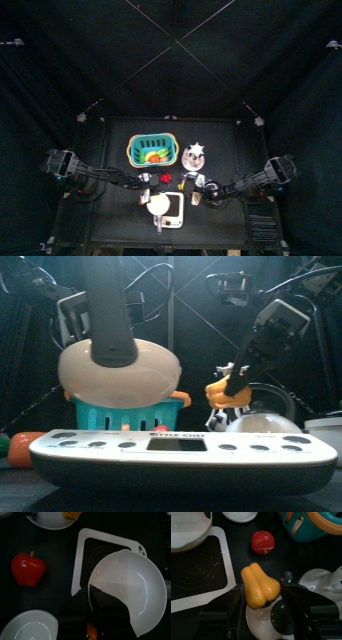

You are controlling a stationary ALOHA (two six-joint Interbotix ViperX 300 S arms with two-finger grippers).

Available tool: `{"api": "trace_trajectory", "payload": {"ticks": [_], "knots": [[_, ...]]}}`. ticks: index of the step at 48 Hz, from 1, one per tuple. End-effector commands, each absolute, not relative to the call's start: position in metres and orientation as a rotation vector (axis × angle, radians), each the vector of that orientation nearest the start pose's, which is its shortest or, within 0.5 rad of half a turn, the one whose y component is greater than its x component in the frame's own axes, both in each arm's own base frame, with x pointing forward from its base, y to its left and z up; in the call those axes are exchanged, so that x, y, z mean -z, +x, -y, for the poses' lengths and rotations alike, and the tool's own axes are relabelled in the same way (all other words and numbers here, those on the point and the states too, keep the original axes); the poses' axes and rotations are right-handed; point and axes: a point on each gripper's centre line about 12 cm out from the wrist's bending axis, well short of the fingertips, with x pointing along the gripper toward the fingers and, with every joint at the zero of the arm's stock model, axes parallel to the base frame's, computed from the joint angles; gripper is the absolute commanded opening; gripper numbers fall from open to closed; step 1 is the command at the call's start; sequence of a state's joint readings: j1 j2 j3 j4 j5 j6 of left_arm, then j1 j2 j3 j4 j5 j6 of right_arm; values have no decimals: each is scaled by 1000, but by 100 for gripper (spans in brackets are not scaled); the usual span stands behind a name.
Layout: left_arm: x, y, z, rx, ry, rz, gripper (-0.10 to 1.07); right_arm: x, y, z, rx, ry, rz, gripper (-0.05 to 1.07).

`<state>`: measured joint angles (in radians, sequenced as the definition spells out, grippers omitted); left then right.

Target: Place pan to left of stove

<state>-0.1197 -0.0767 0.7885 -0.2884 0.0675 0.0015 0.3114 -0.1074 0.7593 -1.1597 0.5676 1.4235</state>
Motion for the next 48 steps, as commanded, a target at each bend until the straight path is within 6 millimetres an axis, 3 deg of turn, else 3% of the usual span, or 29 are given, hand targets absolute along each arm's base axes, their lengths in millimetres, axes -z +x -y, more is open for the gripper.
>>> {"api": "trace_trajectory", "payload": {"ticks": [1,8,24,38,48], "knots": [[-165,336,42,24,-237,-758,40,-188,338,-45,316,-40,-722,64],[-169,314,42,31,-240,-755,40,-202,348,-42,311,-81,-669,64],[-158,267,38,13,-299,-773,40,-242,391,25,455,-179,-525,64],[-159,244,48,39,-353,-765,40,-244,423,101,615,-172,-512,66],[-152,238,51,41,-374,-796,40,-231,439,125,612,-73,-527,71]]}}
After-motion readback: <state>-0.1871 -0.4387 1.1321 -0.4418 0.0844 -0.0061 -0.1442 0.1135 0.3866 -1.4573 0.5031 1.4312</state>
